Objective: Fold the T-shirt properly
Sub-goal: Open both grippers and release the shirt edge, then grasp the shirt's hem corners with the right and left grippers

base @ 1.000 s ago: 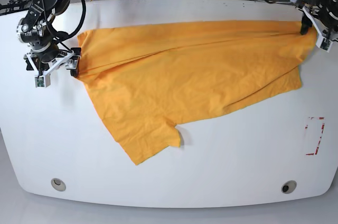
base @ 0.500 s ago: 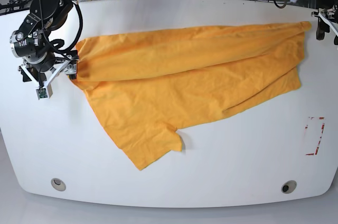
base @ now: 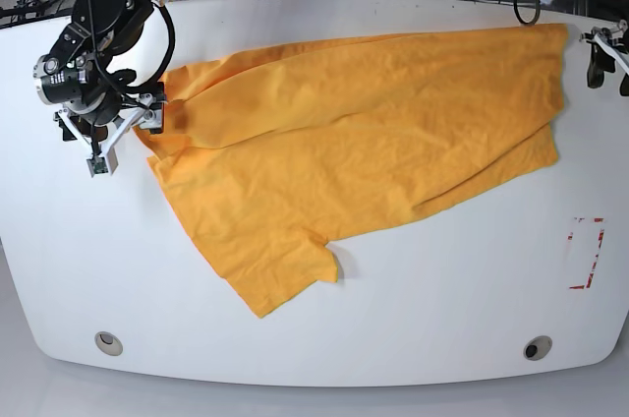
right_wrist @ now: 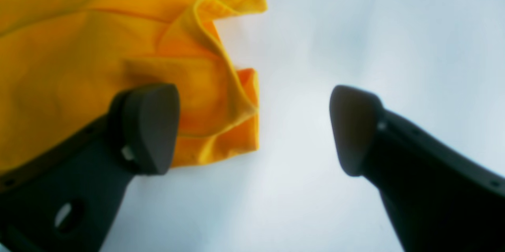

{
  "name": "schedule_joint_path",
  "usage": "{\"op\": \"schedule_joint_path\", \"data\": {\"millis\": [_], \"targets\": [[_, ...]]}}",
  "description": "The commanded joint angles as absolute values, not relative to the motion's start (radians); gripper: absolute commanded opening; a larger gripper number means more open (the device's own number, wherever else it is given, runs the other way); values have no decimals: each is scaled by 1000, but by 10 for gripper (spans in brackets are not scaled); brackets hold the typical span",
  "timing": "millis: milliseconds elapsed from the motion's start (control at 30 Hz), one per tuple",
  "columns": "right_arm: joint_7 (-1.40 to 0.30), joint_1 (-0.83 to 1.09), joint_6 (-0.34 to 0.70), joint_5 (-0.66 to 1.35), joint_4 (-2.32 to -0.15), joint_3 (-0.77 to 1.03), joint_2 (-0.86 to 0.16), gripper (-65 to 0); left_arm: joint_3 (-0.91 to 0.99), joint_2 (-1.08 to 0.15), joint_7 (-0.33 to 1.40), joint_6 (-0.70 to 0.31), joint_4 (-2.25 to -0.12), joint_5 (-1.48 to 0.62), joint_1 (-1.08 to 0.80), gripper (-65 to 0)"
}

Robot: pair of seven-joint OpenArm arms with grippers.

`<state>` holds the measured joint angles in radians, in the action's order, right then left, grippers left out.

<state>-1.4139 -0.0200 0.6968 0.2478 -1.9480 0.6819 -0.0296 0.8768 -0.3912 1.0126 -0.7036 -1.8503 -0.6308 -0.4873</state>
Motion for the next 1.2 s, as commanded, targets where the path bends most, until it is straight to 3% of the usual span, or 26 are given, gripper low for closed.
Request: {"op": "schedule_joint_path", "data": {"millis": [0,267,500,1167], "targets": [[-1396,-42,698,257,-1962,680,-31,-81,885,-410,1000,-698,-1860,-642,-478,-306],[-1326,-214,698,248,-1771,679,-41,-81,845,-410,1000,-698,-1862,-642,-455,-306],[-1179,-372,698,248,-1472,588,-124,-81,832,-410,1000,-698,-1862,-642,-452,-306],[-526,-596,698,246,-671,251,-320,-82,837,-410,995,-698,-1860,-641,-449,-306]]}}
